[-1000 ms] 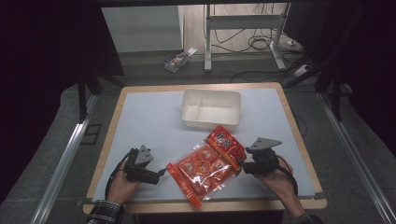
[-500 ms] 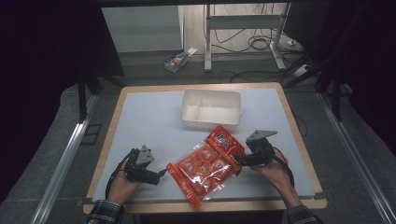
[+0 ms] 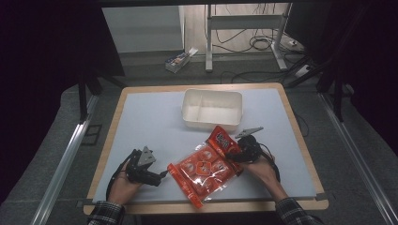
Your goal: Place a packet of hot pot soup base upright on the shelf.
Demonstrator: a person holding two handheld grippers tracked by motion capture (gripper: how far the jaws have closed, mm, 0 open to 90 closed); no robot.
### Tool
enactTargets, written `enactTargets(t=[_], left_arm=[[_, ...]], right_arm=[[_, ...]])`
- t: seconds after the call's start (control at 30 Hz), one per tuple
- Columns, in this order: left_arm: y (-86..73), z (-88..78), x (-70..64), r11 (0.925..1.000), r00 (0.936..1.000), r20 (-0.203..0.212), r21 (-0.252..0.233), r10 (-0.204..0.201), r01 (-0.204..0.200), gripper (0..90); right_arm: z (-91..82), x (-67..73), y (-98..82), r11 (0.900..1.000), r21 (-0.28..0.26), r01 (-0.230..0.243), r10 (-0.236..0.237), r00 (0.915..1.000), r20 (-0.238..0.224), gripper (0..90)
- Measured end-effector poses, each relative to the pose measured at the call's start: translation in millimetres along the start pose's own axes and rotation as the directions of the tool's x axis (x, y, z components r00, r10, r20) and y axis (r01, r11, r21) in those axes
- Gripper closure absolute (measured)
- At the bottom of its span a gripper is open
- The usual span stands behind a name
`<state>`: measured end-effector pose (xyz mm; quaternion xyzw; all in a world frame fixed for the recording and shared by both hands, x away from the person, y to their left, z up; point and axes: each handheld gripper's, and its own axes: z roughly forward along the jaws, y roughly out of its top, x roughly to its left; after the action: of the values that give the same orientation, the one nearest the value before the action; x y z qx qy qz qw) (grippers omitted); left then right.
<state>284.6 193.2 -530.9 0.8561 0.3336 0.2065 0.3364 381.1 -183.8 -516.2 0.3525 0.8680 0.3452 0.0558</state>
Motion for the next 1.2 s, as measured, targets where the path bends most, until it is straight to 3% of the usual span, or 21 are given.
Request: enactTargets(t=[0.07,0.1,0.13,0.17,0.47,0.63,0.97,1.2], left_arm=[[-0.1,0.0,0.0,1.0000,1.0000,0.000,0.001,0.001,-0.001,5.1],[-0.1,-0.1,0.0,1.0000,1.0000,0.000,0.001,0.002,-0.002,5.1],[-0.1,-0.2,0.0,1.0000,1.0000,0.000,0.000,0.002,-0.002,5.2],[-0.1,-0.3,-0.1,1.0000,1.0000,-0.001,0.000,0.003,-0.003,5.2],[-0.1,-2.9,1.8,0.9997,0.9998,-0.012,-0.018,-0.015,0.015,5.3],[-0.3,-3.3,2.5,0.9993,0.9995,-0.007,-0.023,-0.031,0.031,5.1],[-0.2,-3.8,3.2,0.9995,0.9997,-0.010,-0.020,-0.022,0.022,5.0],[-0.2,-3.6,3.2,0.9994,0.9996,-0.011,-0.024,-0.025,0.025,5.0]], right_arm=[[2.7,0.2,2.9,1.000,-0.002,-0.002,0.002,0.9996,-0.029,69.5],[3.6,0.2,4.1,1.000,-0.002,-0.009,0.009,0.9988,-0.049,80.4],[4.1,-0.3,4.5,1.000,-0.008,-0.014,0.013,0.9959,-0.090,86.3],[4.3,0.3,4.8,1.000,-0.008,-0.020,0.019,0.9953,-0.095,88.1],[-16.7,11.7,15.4,0.998,-0.050,0.023,-0.028,0.9943,-0.103,88.5],[-35.2,17.8,29.4,0.997,-0.074,0.039,-0.048,0.9903,-0.131,88.5],[-73.3,33.3,68.3,0.982,-0.139,0.127,-0.145,0.9814,-0.126,88.6],[-95.3,43.0,89.0,0.974,-0.161,0.162,-0.183,0.9755,-0.122,88.7]])
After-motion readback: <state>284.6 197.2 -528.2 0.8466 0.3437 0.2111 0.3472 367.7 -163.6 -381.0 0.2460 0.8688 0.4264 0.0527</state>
